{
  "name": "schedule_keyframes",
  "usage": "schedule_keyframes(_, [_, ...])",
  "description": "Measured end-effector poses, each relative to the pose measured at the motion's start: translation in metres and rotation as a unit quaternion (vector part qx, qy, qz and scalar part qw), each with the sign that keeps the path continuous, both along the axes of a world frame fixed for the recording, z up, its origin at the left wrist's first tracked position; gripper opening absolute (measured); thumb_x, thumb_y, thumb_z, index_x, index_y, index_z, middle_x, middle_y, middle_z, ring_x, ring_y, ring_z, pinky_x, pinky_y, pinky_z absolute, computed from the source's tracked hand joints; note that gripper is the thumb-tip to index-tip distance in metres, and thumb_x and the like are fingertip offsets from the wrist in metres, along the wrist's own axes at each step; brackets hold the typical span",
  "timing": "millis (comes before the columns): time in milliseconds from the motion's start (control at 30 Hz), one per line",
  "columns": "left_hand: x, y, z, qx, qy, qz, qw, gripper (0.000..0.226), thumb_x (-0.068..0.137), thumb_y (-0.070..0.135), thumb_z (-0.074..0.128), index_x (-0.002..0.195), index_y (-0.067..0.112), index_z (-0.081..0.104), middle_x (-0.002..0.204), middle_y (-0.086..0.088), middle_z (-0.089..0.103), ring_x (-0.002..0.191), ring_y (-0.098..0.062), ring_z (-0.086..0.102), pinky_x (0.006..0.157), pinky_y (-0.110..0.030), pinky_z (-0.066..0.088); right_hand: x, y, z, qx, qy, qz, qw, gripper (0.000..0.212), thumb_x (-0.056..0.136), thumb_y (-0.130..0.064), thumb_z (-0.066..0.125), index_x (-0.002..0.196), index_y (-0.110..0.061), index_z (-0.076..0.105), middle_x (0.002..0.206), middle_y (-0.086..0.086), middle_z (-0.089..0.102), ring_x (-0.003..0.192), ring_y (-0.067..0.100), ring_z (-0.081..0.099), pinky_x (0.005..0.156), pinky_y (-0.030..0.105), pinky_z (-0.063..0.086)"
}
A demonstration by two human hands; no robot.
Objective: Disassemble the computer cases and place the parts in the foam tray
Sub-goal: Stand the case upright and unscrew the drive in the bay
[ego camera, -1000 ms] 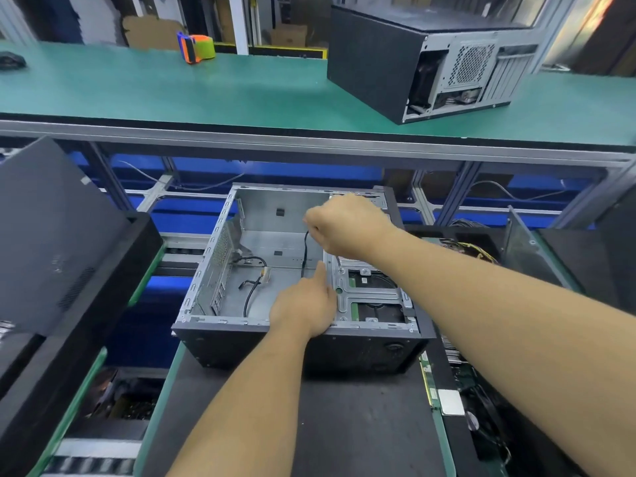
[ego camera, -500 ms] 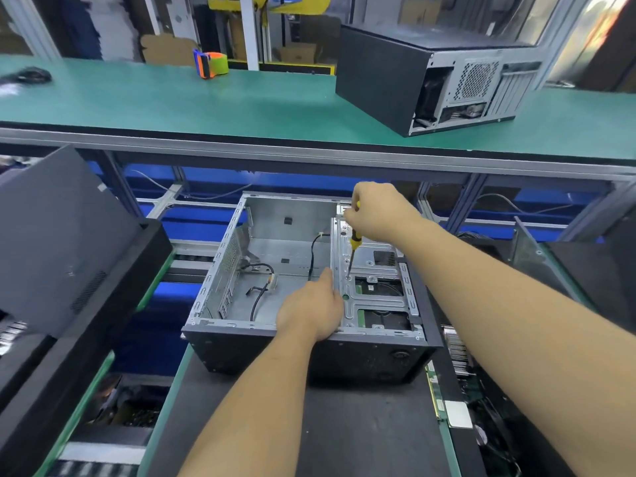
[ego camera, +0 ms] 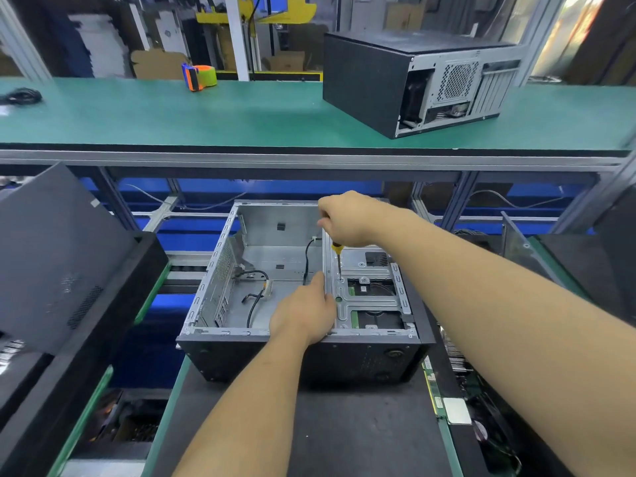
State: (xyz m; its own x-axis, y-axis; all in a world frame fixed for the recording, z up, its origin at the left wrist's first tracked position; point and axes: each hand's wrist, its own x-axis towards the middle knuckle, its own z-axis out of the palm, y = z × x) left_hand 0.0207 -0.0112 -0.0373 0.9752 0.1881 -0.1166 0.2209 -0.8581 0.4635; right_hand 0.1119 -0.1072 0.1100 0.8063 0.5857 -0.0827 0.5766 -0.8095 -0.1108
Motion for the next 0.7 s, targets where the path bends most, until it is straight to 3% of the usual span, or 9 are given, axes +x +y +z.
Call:
schedule_keyframes(100, [0.000, 0.001, 0.001, -0.007, -0.005, -0.004, 1.000, 0.035, 0.101, 0.034, 0.033, 0.132, 0.024, 0.044, 0.114, -0.005, 0.067, 0.086, -0.027, 0.054, 0.071, -0.037, 0.044, 0.005, -0.004, 0.003, -0.008, -0.005, -0.074, 0.997, 0.018, 0.097, -0.016, 0.041, 0.082, -0.009, 0.049, 0.081, 0.009, 0.054, 0.070, 0.026, 0.051, 0.061, 0.035, 0.040])
schedule_keyframes(200, [0.000, 0.001, 0.001, -0.017, -0.005, -0.007, 1.000, 0.035, 0.101, 0.034, 0.034, 0.133, 0.024, 0.045, 0.113, -0.004, 0.067, 0.086, -0.025, 0.055, 0.072, -0.037, 0.043, 0.005, -0.014, -0.003, 0.001, -0.029, -0.146, 0.989, 0.018, 0.095, -0.013, 0.044, 0.078, -0.010, 0.051, 0.077, 0.008, 0.054, 0.071, 0.029, 0.055, 0.066, 0.036, 0.044])
schedule_keyframes(367, [0.000, 0.001, 0.002, -0.019, -0.007, -0.008, 1.000, 0.036, 0.101, 0.034, 0.034, 0.135, 0.027, 0.044, 0.114, -0.004, 0.068, 0.088, -0.025, 0.056, 0.074, -0.038, 0.046, 0.007, -0.019, -0.003, 0.021, -0.012, -0.078, 0.997, 0.023, 0.104, -0.024, 0.039, 0.084, -0.013, 0.045, 0.080, 0.005, 0.049, 0.067, 0.021, 0.048, 0.064, 0.035, 0.039])
schedule_keyframes(500, [-0.001, 0.000, 0.003, -0.018, -0.010, -0.013, 1.000, 0.031, 0.101, 0.034, 0.035, 0.130, 0.026, 0.046, 0.107, -0.003, 0.067, 0.087, -0.026, 0.058, 0.073, -0.039, 0.047, 0.005, -0.018, 0.000, 0.013, 0.000, -0.020, 1.000, 0.017, 0.103, -0.028, 0.044, 0.095, -0.013, 0.047, 0.091, 0.007, 0.054, 0.081, 0.027, 0.051, 0.068, 0.036, 0.041])
schedule_keyframes(633, [-0.002, 0.001, 0.004, -0.019, -0.012, -0.011, 1.000, 0.028, 0.101, 0.034, 0.035, 0.126, 0.027, 0.046, 0.100, 0.000, 0.063, 0.085, -0.025, 0.057, 0.071, -0.038, 0.045, 0.006, -0.016, -0.003, 0.037, -0.025, -0.061, 0.997, 0.018, 0.096, -0.024, 0.049, 0.084, -0.010, 0.050, 0.083, 0.009, 0.056, 0.071, 0.028, 0.050, 0.059, 0.033, 0.040])
schedule_keyframes(700, [-0.002, 0.000, 0.004, -0.019, -0.011, -0.011, 1.000, 0.029, 0.101, 0.034, 0.036, 0.127, 0.027, 0.046, 0.103, -0.001, 0.065, 0.085, -0.025, 0.057, 0.071, -0.038, 0.044, 0.007, -0.017, -0.006, 0.052, -0.034, -0.105, 0.993, 0.031, 0.097, -0.029, 0.049, 0.073, -0.011, 0.044, 0.074, 0.006, 0.050, 0.064, 0.025, 0.048, 0.057, 0.032, 0.038])
